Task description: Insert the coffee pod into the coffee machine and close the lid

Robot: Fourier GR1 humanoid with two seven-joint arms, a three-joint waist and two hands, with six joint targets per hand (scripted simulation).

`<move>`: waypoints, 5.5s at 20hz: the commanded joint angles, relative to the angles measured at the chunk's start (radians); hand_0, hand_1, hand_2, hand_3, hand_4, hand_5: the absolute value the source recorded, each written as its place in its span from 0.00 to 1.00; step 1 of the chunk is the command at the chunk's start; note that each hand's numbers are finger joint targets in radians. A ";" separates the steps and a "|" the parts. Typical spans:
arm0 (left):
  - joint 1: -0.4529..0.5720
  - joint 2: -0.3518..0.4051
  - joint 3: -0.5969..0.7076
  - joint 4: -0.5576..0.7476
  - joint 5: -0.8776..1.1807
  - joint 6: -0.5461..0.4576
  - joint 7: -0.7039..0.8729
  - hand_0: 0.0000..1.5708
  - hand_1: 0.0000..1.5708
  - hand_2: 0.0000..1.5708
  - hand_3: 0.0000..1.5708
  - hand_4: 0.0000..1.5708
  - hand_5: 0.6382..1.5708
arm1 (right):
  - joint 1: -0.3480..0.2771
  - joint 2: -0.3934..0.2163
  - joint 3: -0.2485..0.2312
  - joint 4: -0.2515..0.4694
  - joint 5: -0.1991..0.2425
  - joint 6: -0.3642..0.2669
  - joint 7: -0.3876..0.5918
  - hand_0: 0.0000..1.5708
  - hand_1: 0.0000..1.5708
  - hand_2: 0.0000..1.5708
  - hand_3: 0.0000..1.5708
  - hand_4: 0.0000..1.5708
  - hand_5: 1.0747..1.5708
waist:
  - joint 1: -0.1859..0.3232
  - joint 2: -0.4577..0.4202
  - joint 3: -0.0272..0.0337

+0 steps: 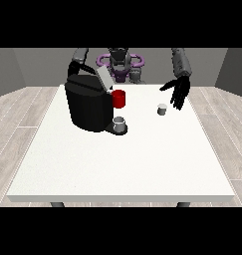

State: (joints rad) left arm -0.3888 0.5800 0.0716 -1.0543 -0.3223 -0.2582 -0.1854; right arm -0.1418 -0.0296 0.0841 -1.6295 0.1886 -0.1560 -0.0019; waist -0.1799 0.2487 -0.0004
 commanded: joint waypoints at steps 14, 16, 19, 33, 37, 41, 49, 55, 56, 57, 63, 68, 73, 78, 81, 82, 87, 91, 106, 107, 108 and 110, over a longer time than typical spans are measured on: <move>-0.151 -0.099 -0.140 0.174 -0.333 0.267 -0.065 0.66 0.66 0.70 0.58 0.29 1.00 | -0.107 0.022 -0.044 0.163 -0.023 0.007 0.051 0.00 0.00 0.00 0.00 0.00 1.00 | 0.034 0.008 0.0007; -0.166 -0.079 -0.153 0.217 -0.375 0.272 -0.066 0.59 0.59 0.65 0.54 0.26 1.00 | -0.128 0.023 -0.038 0.172 0.009 -0.017 0.052 0.00 0.00 0.00 0.00 0.00 1.00 | 0.033 0.037 0.0006; -0.197 -0.046 -0.141 0.288 -0.406 0.277 -0.083 0.53 0.53 0.64 0.55 0.22 1.00 | -0.136 -0.002 -0.042 0.172 -0.004 0.020 0.010 0.00 0.00 0.00 0.00 0.00 1.00 | 0.005 0.085 0.0004; -0.269 -0.101 -0.172 0.396 -0.525 0.247 -0.121 0.73 0.73 0.80 0.74 0.30 1.00 | -0.110 0.016 -0.069 0.314 -0.043 0.003 -0.053 0.00 0.00 0.00 0.00 0.00 1.00 | 0.031 0.003 0.0004; -0.290 -0.126 -0.103 0.385 -0.412 0.163 -0.182 0.90 0.90 0.89 0.85 0.31 1.00 | -0.055 0.010 -0.045 0.321 0.003 -0.022 -0.043 0.00 0.00 0.00 0.00 0.00 1.00 | 0.036 -0.052 0.0000; -0.343 -0.132 -0.103 0.376 -0.419 0.095 -0.165 0.92 0.92 0.91 0.86 0.34 1.00 | -0.128 0.028 -0.055 0.385 0.032 -0.087 0.016 0.00 0.00 0.00 0.00 0.00 1.00 | 0.073 -0.068 0.0004; -0.450 -0.168 -0.121 0.308 -0.402 -0.124 -0.066 0.91 0.91 0.89 0.85 0.35 1.00 | -0.074 -0.007 -0.085 0.479 0.008 -0.024 -0.018 0.00 0.00 0.00 0.00 0.00 1.00 | 0.061 -0.192 0.0011; -0.518 -0.219 -0.114 0.286 -0.430 -0.107 0.016 0.85 0.85 0.87 0.86 0.36 1.00 | -0.133 0.028 -0.023 0.474 0.018 -0.070 -0.002 0.00 0.00 0.00 0.00 0.00 1.00 | 0.043 -0.181 0.0005; -0.512 -0.203 -0.094 0.302 -0.433 -0.060 -0.011 0.85 0.85 0.87 0.86 0.36 1.00 | -0.133 0.019 -0.032 0.435 0.033 -0.030 0.000 0.00 0.00 0.00 0.00 0.00 1.00 | -0.001 -0.157 0.0002; -0.521 -0.229 -0.116 0.274 -0.439 -0.098 0.011 0.85 0.85 0.87 0.86 0.36 1.00 | -0.142 0.015 -0.056 0.467 0.024 -0.040 -0.022 0.00 0.00 0.00 0.00 0.00 1.00 | 0.028 -0.174 0.0006; -0.637 -0.223 -0.016 0.310 -0.371 -0.168 0.118 0.78 0.78 0.81 0.82 0.32 1.00 | -0.187 -0.006 -0.066 0.411 -0.015 0.013 0.034 0.00 0.00 0.00 0.00 0.00 1.00 | -0.031 -0.179 0.0005; -0.691 -0.208 0.014 0.313 -0.360 -0.173 0.141 0.80 0.80 0.82 0.81 0.31 1.00 | -0.118 0.015 -0.051 0.398 -0.010 -0.006 -0.101 0.00 0.00 0.00 0.00 0.00 1.00 | -0.068 -0.136 0.0007; -0.763 -0.195 0.008 0.333 -0.394 -0.154 0.178 0.78 0.78 0.81 0.80 0.31 1.00 | -0.225 -0.023 -0.079 0.361 -0.023 0.009 -0.003 0.00 0.00 0.00 0.00 0.00 1.00 | -0.097 -0.080 0.0007; -0.818 -0.136 0.042 0.369 -0.392 -0.138 0.134 0.81 0.81 0.83 0.80 0.30 1.00 | -0.290 -0.022 -0.069 0.298 -0.001 -0.010 0.050 0.00 0.00 0.00 0.00 0.00 1.00 | -0.143 -0.002 0.0004; -0.848 -0.141 0.048 0.380 -0.386 -0.168 0.160 0.78 0.78 0.82 0.79 0.31 1.00 | -0.272 -0.019 -0.079 0.311 -0.004 -0.018 0.020 0.00 0.00 0.00 0.00 0.11 1.00 | -0.144 0.000 0.0007; -0.862 -0.177 0.031 0.351 -0.383 -0.183 0.177 0.76 0.76 0.82 0.79 0.31 1.00 | -0.280 -0.041 -0.127 0.380 -0.029 -0.012 -0.057 0.00 0.00 0.00 0.00 0.12 1.00 | -0.101 0.020 0.0013; -0.848 -0.139 0.039 0.390 -0.394 -0.178 0.130 0.76 0.76 0.80 0.78 0.30 1.00 | -0.274 -0.041 -0.110 0.329 -0.017 -0.013 0.001 0.00 0.00 0.00 0.00 0.04 1.00 | -0.129 0.025 0.0007; -0.833 -0.176 0.028 0.380 -0.394 -0.169 0.115 0.79 0.79 0.82 0.78 0.27 1.00 | -0.317 -0.061 -0.160 0.369 -0.042 -0.017 0.003 0.00 0.00 0.00 0.00 0.00 1.00 | -0.086 0.044 0.0008; -0.906 -0.152 0.047 0.403 -0.412 -0.137 0.097 0.78 0.78 0.81 0.77 0.25 1.00 | -0.353 -0.037 -0.145 0.367 -0.026 -0.043 0.017 0.00 0.00 0.00 0.00 0.11 1.00 | -0.105 0.077 0.0008; -0.904 -0.120 0.055 0.422 -0.414 -0.166 0.118 0.78 0.78 0.80 0.77 0.24 1.00 | -0.311 -0.072 -0.153 0.362 -0.043 0.003 -0.005 0.00 0.00 0.00 0.00 0.00 1.00 | -0.132 0.054 0.0009; -0.882 -0.139 0.048 0.422 -0.409 -0.169 0.092 0.77 0.77 0.79 0.76 0.23 1.00 | -0.319 -0.059 -0.148 0.362 -0.026 -0.025 0.057 0.00 0.00 0.00 0.00 0.00 1.00 | -0.110 0.032 0.0006; -0.871 -0.154 0.030 0.405 -0.427 -0.134 0.070 0.77 0.77 0.79 0.76 0.22 1.00 | -0.330 -0.042 -0.156 0.371 -0.028 -0.051 0.017 0.00 0.00 0.00 0.00 0.00 1.00 | -0.096 0.055 0.0006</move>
State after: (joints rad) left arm -1.2681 0.4290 0.1115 -0.6443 -0.7394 -0.4084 -0.0842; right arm -0.4622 -0.0804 -0.0663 -1.2593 0.1593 -0.1870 0.0055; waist -0.2858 0.3018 0.0000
